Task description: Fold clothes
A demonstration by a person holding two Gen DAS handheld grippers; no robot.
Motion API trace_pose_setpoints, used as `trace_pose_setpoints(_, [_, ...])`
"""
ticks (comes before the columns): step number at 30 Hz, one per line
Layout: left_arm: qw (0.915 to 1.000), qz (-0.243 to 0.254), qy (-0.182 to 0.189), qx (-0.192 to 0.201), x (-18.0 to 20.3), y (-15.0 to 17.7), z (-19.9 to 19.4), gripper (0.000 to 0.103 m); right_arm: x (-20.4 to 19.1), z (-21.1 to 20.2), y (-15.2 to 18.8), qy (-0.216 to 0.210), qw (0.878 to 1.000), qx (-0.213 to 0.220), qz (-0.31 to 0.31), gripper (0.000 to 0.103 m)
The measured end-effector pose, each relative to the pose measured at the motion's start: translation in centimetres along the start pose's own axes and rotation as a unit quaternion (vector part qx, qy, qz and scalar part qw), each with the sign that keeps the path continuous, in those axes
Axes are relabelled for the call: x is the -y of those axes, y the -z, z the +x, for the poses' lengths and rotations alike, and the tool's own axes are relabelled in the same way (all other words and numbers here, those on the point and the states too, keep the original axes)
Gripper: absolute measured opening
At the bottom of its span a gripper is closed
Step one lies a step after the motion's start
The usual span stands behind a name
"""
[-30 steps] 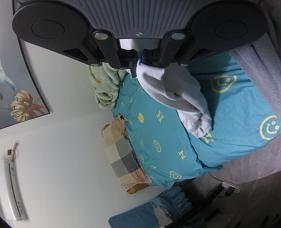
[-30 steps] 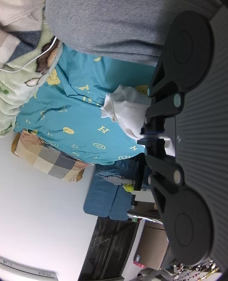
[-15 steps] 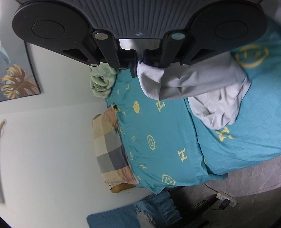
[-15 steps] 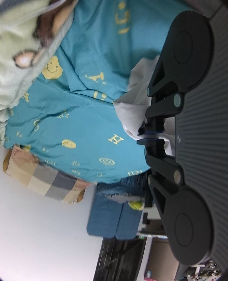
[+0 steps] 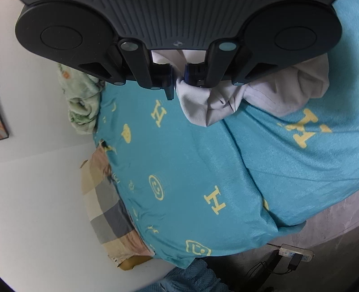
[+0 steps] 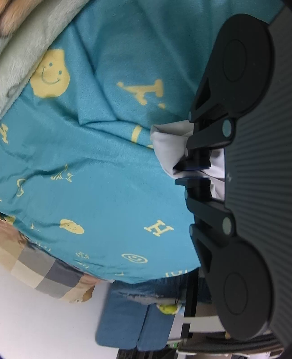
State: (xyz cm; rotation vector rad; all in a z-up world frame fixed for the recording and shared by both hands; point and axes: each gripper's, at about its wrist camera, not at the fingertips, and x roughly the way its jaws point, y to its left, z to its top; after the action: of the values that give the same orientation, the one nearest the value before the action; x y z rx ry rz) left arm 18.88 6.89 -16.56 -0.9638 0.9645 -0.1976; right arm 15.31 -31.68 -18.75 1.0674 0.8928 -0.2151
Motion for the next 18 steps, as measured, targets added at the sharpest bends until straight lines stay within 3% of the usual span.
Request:
trace_pose_setpoints(4, [0.9994,0.036,-0.005,0.000,0.5,0.0,0.4,0.021,-0.6,0.4,-0.1,0.002,1.000,0.001,-0.016,0.010])
trace_pose_setpoints(7, [0.9962,0.087,-0.004,-0.005,1.9,0.6,0.0,0.046,-1.0,0.7,-0.2,0.003,1.000,0.001,-0.028,0.014])
trace_pose_setpoints(9, [0.9914,0.131,-0.005,-0.005,3.1,1.2,-0.3,0.056,-1.4,0.3,-0.1,-0.007,0.999,0.006,-0.039,0.032])
trace_pose_setpoints(11, [0.9836,0.180,-0.010,0.000,4.4,2.2,-0.8,0.064,-1.8,-0.5,0.2,-0.028,0.998,0.015,-0.053,0.058])
trace_pose_setpoints(12, [0.9792,0.203,-0.013,0.002,5.0,2.8,-0.9,0.066,-2.2,-1.0,0.4,-0.032,0.997,0.024,-0.067,0.063])
trace_pose_setpoints(15, [0.9631,0.268,-0.028,0.010,6.6,4.6,-1.1,0.069,-4.1,-2.2,1.0,-0.048,0.987,0.044,-0.145,0.065])
trace_pose_setpoints(18, [0.9445,0.322,-0.063,0.018,7.2,6.0,-0.5,0.071,-6.2,-1.9,2.2,-0.025,0.964,0.057,-0.258,0.066])
